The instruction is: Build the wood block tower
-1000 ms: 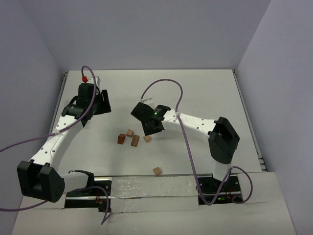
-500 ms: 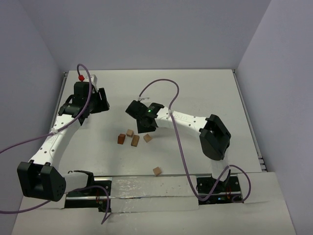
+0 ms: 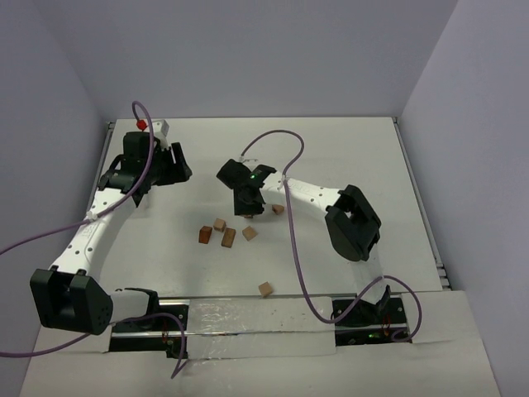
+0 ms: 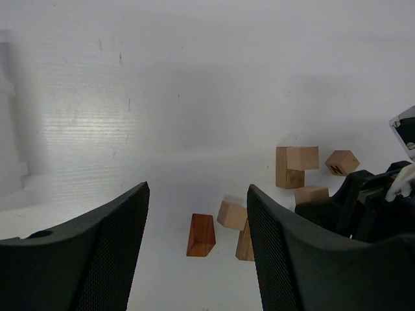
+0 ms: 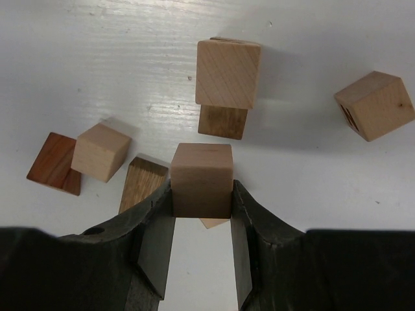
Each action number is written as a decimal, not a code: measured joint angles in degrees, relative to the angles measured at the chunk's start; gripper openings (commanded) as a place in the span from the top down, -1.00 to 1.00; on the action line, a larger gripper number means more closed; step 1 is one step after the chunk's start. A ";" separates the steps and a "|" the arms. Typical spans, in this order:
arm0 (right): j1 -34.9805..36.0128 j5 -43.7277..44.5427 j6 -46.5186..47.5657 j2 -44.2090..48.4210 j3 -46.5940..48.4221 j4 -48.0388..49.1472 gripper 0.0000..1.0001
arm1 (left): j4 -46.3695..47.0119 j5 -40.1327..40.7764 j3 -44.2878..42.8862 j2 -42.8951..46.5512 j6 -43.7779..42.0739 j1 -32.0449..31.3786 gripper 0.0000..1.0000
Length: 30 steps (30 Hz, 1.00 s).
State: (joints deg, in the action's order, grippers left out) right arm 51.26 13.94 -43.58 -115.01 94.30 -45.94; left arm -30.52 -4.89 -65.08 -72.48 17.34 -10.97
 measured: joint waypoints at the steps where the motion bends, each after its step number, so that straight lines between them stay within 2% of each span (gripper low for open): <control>1: -0.10 -0.07 0.02 -0.39 0.06 0.06 0.91 | 0.02 -0.19 0.00 -0.12 0.00 0.04 -0.36; 30: -2.60 -1.57 1.06 -5.31 3.62 0.54 0.63 | 0.81 -2.14 0.00 -0.84 0.02 2.09 -0.34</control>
State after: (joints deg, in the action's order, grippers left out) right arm 48.66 12.37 -42.52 -120.31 97.92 -45.41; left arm -29.71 -7.03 -65.08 -73.32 17.37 -8.88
